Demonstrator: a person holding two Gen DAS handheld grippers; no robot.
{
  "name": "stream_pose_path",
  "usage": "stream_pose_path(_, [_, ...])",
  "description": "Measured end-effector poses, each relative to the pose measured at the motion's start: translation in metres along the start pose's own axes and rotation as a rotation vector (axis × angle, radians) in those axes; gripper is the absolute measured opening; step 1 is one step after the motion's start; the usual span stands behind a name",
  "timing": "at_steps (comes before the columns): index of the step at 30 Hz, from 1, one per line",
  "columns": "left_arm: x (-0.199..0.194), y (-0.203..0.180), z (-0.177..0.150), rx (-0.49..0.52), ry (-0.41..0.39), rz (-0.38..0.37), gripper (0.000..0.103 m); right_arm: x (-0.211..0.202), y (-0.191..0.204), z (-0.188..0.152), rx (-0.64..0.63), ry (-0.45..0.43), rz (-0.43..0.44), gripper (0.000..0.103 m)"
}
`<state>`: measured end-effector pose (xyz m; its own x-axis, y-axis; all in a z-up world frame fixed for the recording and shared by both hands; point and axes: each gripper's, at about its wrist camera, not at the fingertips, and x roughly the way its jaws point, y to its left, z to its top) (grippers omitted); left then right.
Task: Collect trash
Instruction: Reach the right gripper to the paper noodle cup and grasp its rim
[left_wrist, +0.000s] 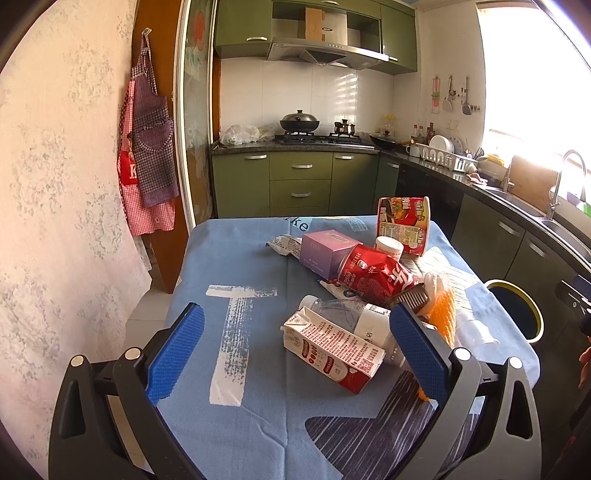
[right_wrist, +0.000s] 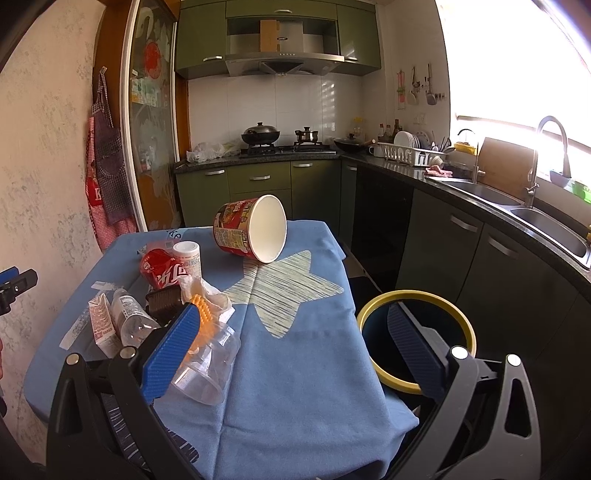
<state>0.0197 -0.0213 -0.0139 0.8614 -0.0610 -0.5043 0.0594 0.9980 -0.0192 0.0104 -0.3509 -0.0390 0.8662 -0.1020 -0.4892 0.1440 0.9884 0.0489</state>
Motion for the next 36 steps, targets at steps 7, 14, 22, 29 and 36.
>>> stream_pose_path(7, [0.056, 0.011, 0.024, 0.014, 0.031, 0.025, 0.099, 0.039, -0.002, 0.009, -0.021, 0.047, -0.03, 0.097])
stream_pose_path(14, [0.121, 0.024, 0.058, 0.013, 0.042, 0.04, 0.099, 0.101, -0.007, 0.035, -0.066, 0.084, -0.053, 0.097])
stream_pose_path(22, [0.192, 0.042, 0.086, -0.006, 0.036, 0.068, 0.099, 0.184, -0.023, 0.084, -0.111, 0.085, 0.102, 0.097])
stream_pose_path(29, [0.23, 0.043, 0.074, -0.016, 0.065, 0.078, 0.099, 0.276, -0.032, 0.119, -0.107, 0.141, 0.268, 0.097])
stream_pose_path(36, [0.244, 0.046, 0.065, -0.023, 0.091, 0.077, 0.099, 0.357, -0.017, 0.129, -0.178, 0.235, 0.409, 0.086])
